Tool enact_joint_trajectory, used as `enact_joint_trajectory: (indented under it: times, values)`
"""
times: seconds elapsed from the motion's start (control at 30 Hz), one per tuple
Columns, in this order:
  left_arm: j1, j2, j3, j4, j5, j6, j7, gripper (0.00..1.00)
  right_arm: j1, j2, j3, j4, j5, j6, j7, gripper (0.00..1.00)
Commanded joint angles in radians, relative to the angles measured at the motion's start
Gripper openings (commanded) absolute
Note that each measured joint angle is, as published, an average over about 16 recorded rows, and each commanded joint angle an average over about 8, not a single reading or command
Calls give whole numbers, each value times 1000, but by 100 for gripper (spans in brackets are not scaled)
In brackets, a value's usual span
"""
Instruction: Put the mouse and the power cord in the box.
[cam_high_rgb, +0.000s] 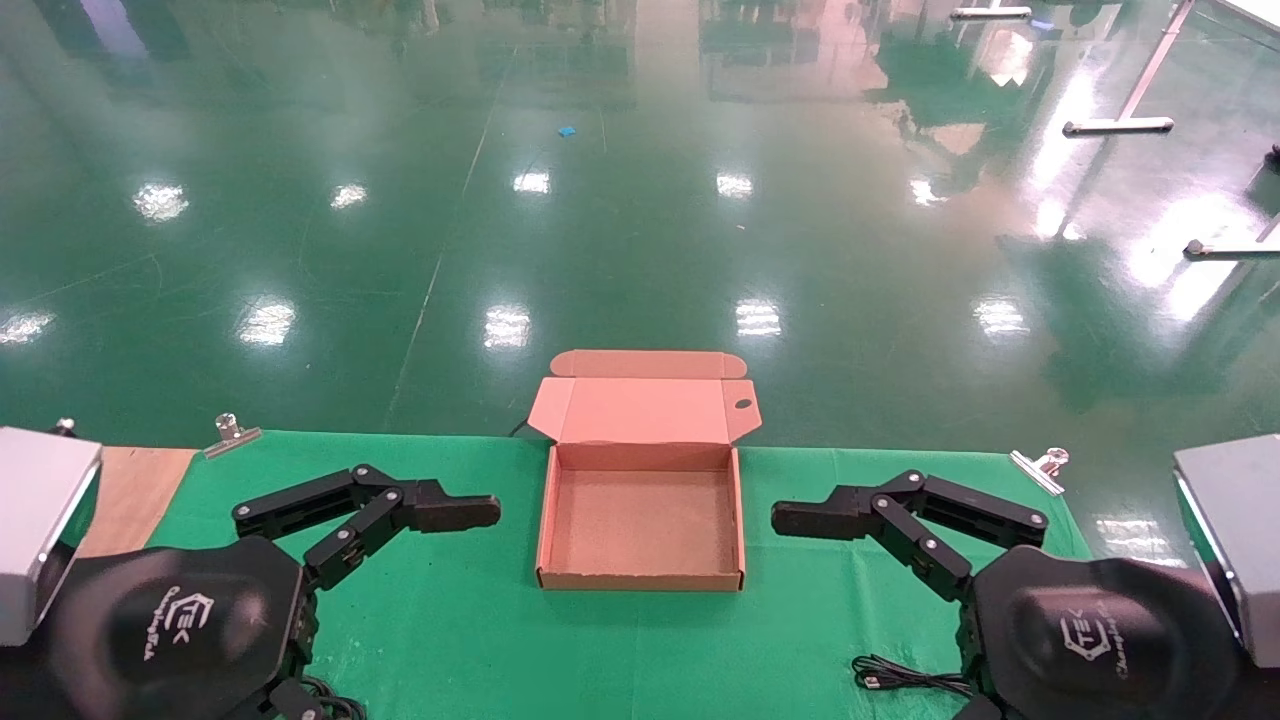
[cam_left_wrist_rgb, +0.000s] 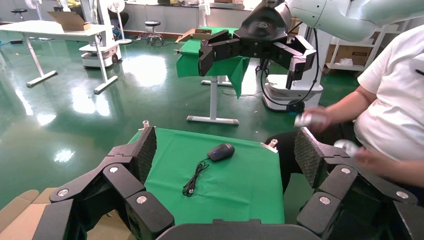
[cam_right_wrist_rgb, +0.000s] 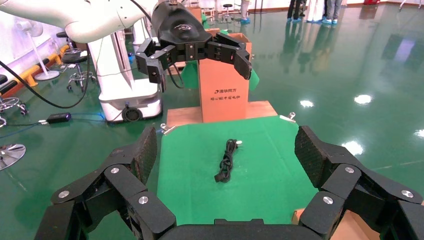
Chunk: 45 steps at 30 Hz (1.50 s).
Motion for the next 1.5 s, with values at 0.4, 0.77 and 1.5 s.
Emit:
enact_joint_trajectory:
  times: [0.4, 0.77, 1.5]
  values:
    - [1, 0, 11, 6, 17, 13, 6, 100, 8, 0, -9, 10, -29, -4, -12, 100]
    - [-58, -11, 138, 73, 356, 49, 109, 100, 189, -36, -197, 64, -458, -52, -54, 100]
    - [-379, 306, 450, 688, 1152, -196, 591, 100, 280, -292, -493, -159, -1209, 234, -173, 100]
